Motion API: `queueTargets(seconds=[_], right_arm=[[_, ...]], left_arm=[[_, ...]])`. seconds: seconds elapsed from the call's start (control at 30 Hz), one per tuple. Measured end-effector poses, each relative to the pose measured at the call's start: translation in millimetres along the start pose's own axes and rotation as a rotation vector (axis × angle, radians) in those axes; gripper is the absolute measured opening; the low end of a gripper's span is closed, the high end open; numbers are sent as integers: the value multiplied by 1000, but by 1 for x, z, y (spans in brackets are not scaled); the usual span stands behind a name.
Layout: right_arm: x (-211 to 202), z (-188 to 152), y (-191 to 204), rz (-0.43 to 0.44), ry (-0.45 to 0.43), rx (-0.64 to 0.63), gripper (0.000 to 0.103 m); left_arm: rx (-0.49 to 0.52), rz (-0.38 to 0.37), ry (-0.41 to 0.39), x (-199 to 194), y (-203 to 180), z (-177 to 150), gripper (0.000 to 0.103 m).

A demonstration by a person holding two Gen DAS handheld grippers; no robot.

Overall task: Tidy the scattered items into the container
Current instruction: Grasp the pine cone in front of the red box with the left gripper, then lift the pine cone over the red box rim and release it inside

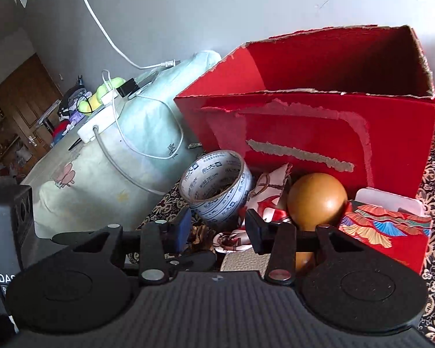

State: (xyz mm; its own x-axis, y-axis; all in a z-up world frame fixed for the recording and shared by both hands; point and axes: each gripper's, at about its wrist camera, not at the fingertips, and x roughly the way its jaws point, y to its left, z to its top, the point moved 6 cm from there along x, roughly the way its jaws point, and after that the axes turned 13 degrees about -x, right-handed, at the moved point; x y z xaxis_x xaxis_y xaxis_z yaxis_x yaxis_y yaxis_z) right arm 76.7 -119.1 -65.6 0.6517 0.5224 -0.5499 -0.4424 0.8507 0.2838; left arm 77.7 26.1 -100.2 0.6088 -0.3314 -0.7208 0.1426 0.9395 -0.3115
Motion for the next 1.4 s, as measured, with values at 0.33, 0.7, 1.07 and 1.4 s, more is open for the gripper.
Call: queueTargets(seconds=[0.33,0.7,1.07,1.4], right_arm=[[39,-5,31,95,142,-112,41],[48,-2,27,42,187,-153,28],[23,9,30,73,95,-112,14],[-39,96,22,12,-166,-181,14]], left_arm=[[-5,-60,18,5,9,-3,51],[-36,-83,-18,4,13,-2,46],[-10,-77,-95,-30,2,9,44],[175,-166,-278,-72,-54,97,44]])
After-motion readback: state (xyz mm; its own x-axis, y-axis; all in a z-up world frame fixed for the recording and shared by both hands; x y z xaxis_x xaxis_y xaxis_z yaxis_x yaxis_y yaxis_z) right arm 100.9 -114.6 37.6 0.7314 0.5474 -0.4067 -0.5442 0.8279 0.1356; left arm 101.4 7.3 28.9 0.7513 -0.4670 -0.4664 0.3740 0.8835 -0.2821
